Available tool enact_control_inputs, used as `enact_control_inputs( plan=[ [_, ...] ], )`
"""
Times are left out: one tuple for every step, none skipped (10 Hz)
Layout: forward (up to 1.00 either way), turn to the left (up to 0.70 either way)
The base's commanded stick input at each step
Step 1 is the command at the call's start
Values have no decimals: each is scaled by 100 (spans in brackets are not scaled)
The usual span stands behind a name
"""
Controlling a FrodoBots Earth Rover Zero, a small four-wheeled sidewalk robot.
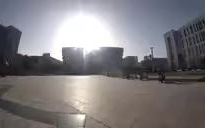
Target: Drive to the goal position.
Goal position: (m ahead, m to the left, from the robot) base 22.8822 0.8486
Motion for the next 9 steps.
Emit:
enact_control_inputs(
  plan=[
    [100, 4],
    [100, 4],
    [100, 4],
    [100, 4],
    [100, 4],
    [100, 4],
    [100, 4],
    [100, 4],
    [100, 4]
  ],
)
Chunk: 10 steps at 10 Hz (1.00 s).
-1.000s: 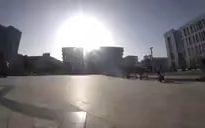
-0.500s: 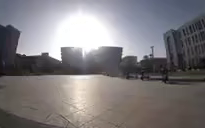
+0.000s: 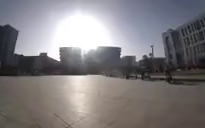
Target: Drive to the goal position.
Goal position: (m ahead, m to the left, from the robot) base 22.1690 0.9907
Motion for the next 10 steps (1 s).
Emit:
enact_control_inputs(
  plan=[
    [100, 4],
    [100, 4],
    [100, 4],
    [100, 4],
    [100, 4],
    [100, 4],
    [100, 4],
    [100, 4],
    [100, 4],
    [100, 13]
  ],
)
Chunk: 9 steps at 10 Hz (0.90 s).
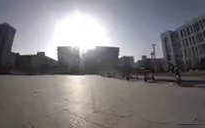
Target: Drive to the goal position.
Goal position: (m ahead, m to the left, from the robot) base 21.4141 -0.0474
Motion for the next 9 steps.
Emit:
enact_control_inputs(
  plan=[
    [100, 39],
    [100, 19],
    [100, 14],
    [100, 44],
    [100, 44],
    [100, 44],
    [100, 42],
    [100, 23],
    [100, 5]
  ],
)
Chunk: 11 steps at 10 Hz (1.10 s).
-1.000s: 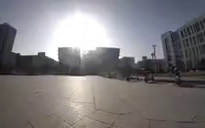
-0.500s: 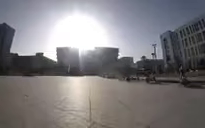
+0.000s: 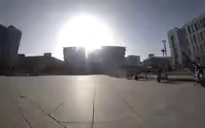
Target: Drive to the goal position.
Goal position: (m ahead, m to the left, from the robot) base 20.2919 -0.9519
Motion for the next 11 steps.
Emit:
enact_control_inputs(
  plan=[
    [100, 24],
    [100, 43],
    [100, 35],
    [100, 16],
    [100, 9],
    [100, 24],
    [100, 38],
    [100, 44],
    [100, 44],
    [100, 44],
    [100, 32]
  ],
)
